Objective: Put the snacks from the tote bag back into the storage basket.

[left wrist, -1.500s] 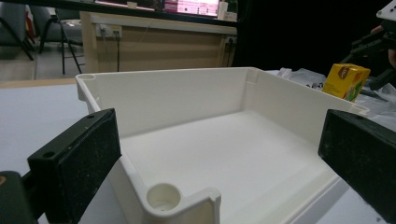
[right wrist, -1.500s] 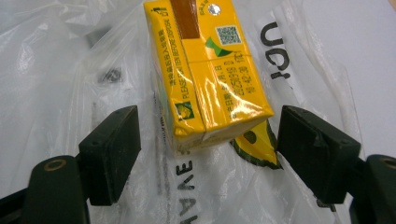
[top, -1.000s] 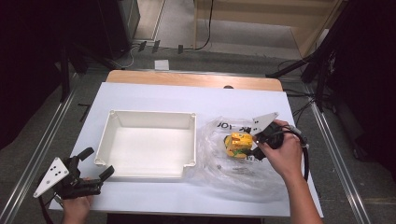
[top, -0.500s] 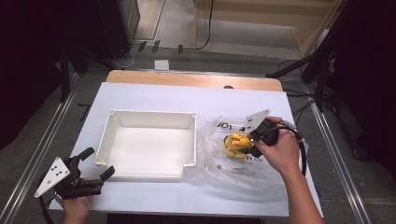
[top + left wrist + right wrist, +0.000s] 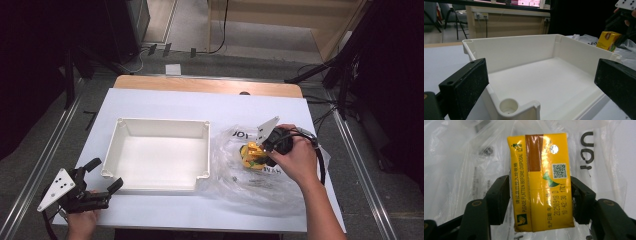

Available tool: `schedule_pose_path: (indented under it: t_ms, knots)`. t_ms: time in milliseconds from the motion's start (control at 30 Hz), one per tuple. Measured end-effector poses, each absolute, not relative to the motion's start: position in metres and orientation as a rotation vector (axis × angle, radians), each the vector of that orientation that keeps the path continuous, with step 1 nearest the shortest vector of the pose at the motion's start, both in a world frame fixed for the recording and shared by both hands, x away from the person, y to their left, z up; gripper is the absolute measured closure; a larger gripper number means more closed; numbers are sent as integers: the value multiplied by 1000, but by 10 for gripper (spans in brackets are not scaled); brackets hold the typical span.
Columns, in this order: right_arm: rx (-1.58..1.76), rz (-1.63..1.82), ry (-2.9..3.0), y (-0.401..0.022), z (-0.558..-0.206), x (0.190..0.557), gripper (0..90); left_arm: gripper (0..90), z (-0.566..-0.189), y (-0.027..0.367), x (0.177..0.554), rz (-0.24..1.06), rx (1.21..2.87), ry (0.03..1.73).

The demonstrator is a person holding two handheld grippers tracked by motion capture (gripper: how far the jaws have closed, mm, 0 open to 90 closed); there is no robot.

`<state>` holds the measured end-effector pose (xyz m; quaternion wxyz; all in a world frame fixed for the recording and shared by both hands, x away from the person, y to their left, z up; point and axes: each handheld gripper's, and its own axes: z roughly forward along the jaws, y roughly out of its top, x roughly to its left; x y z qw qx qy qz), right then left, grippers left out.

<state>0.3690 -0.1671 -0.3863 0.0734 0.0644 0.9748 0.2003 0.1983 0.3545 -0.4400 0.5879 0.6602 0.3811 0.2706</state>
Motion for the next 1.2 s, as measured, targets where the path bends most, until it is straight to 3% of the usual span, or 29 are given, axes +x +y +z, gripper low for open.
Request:
schedule_pose_path:
  t_ms: [233,1200]
  knots:
    - [189,543,2948,-160,-384,372,480,0,-440,355,198,630,1539,887]
    - [208,550,2985,-152,-375,376,516,0,-440,355,199,625,1533,886]
